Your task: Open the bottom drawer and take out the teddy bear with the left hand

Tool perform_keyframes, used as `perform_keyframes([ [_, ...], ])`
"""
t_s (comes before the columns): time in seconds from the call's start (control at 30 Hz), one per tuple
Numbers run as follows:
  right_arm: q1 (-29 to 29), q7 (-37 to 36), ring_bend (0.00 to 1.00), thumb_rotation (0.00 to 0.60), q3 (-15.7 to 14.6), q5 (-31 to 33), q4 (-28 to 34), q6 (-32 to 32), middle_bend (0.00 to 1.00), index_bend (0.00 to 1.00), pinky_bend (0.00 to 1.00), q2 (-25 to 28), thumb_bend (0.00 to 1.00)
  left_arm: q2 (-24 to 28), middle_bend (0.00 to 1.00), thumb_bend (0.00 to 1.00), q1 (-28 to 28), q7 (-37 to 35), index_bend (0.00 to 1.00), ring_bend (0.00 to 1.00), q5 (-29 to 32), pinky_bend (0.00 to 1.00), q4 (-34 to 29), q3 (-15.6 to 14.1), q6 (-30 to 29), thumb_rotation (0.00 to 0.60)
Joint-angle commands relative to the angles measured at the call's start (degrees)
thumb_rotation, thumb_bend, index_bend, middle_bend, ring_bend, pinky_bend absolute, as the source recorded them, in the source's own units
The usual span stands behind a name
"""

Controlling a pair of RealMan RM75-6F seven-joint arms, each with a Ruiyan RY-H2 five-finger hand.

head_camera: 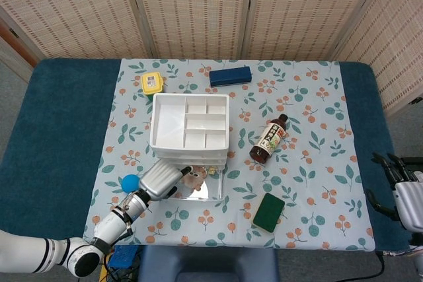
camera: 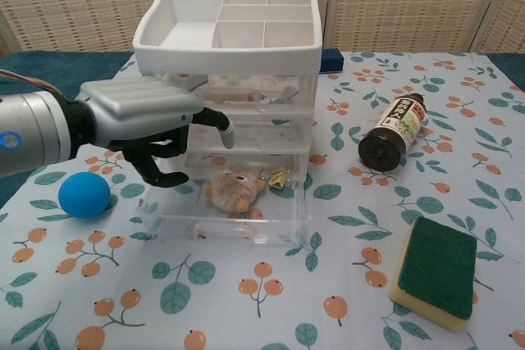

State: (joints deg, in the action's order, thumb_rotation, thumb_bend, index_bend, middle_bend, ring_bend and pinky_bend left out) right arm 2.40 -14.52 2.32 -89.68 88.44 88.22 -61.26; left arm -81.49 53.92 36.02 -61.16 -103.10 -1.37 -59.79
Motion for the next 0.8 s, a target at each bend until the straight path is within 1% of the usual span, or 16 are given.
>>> perform_keyframes([
  [0.03, -0.04, -0.04, 0.12, 0.6, 0.0, 0.01, -0.03, 0.04, 0.21, 0.08, 0.2, 0.0, 0.42, -2.06, 0.94, 0.27, -0.92, 0.11, 0.29, 1.0, -5.18, 1.0, 4.01, 0.31, -2.01, 0.6],
  [0.13, -0.02, -0.09, 0.12, 0.6, 0.01, -0.02, -0.08, 0.01, 0.21, 0.08, 0.2, -0.02, 0.41, -3.57, 0.94, 0.25, -1.05, 1.66, 0.31, 1.0, -7.67, 1.0, 6.31, 0.21, -2.4, 0.6],
  [0.3, -0.03, -0.17, 0.12, 0.6, 0.03, 0.14, -0.17, -0.14, 0.21, 0.08, 0.2, -0.06, 0.42, -5.66, 0.94, 0.24, -0.9, 4.29, 0.32, 1.0, -12.14, 1.0, 10.55, -0.49, -2.09, 0.6],
  [0.47, -0.1, -0.18, 0.12, 0.6, 0.02, 0.22, -0.22, -0.15, 0.21, 0.08, 0.2, -0.06, 0.41, -7.84, 0.94, 0.24, -1.45, 5.33, 0.32, 1.0, -15.37, 1.0, 14.54, -1.06, -1.91, 0.6],
  [0.8, -0.11, 0.13, 0.12, 0.6, 0.0, 0.15, 0.04, -0.19, 0.21, 0.08, 0.2, -0.07, 0.42, -11.25, 0.94, 0.24, -2.42, 4.06, 0.31, 1.0, -20.11, 1.0, 20.56, -1.15, -1.12, 0.6],
])
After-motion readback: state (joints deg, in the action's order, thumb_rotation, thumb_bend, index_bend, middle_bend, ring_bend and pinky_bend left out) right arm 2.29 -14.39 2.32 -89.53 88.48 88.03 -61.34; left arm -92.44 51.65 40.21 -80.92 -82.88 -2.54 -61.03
